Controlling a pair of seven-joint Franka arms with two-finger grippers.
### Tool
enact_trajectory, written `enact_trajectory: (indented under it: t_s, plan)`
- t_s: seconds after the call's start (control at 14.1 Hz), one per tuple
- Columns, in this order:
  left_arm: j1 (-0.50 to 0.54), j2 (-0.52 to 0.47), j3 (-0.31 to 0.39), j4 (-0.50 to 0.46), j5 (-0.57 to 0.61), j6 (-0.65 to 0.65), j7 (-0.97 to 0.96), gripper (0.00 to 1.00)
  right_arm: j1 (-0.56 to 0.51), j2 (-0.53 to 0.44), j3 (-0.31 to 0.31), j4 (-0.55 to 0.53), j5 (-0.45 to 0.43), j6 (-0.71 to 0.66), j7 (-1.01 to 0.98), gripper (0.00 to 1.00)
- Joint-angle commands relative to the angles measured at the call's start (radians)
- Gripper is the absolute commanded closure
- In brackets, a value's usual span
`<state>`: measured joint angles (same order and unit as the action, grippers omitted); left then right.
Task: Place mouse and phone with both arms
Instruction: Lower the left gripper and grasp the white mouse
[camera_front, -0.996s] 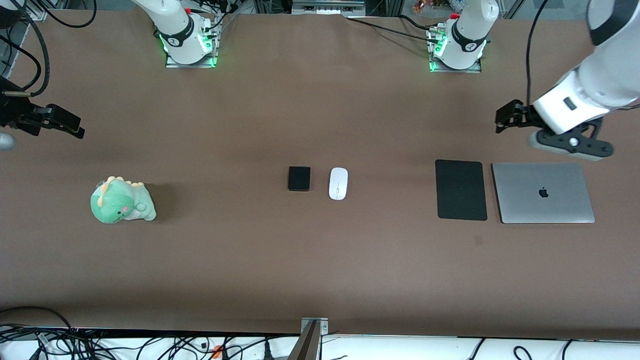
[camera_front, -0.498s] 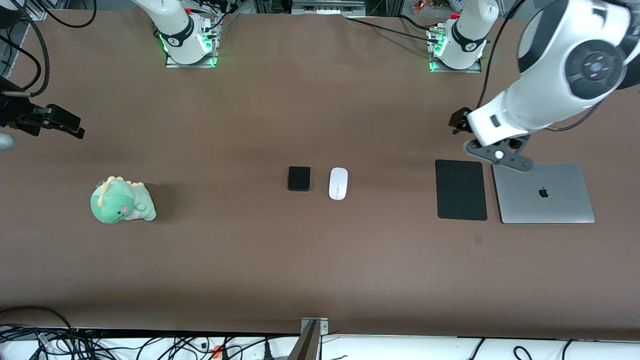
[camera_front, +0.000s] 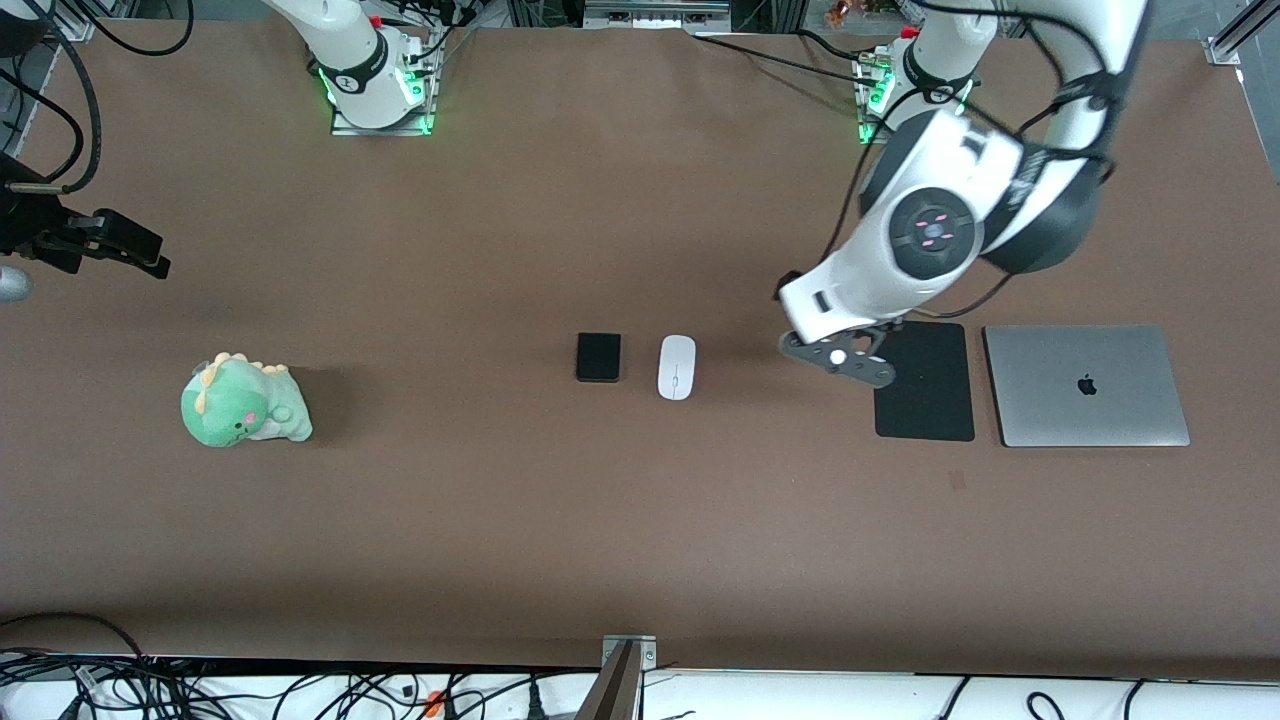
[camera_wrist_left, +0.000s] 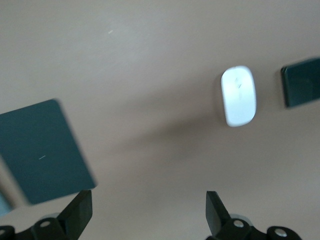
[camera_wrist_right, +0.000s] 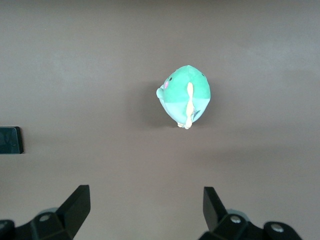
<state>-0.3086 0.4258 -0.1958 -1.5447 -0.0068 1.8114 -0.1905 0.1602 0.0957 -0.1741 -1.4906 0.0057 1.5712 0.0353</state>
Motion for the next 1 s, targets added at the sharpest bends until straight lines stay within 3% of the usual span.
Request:
enact_trajectory:
  t_s: [0.0, 0.21, 0.57, 0.92]
  plan:
    - [-0.065, 0.062, 0.009, -0.023, 0.008, 0.164, -0.108, 0.00, -0.001, -0.010, 0.005, 0.003, 0.002, 0.001, 0.008, 0.00]
    - [-0.113, 0.128, 0.010, -0.063, 0.030, 0.374, -0.185, 0.00, 0.001, -0.010, 0.005, 0.003, 0.002, 0.001, 0.008, 0.00]
    - [-0.208, 0.246, 0.009, -0.060, 0.255, 0.529, -0.538, 0.00, 0.002, -0.010, 0.007, 0.003, 0.004, 0.004, 0.008, 0.00]
    - [-0.227, 0.353, 0.013, -0.064, 0.260, 0.698, -0.561, 0.00, 0.004, -0.008, 0.007, 0.004, 0.008, 0.007, 0.008, 0.00]
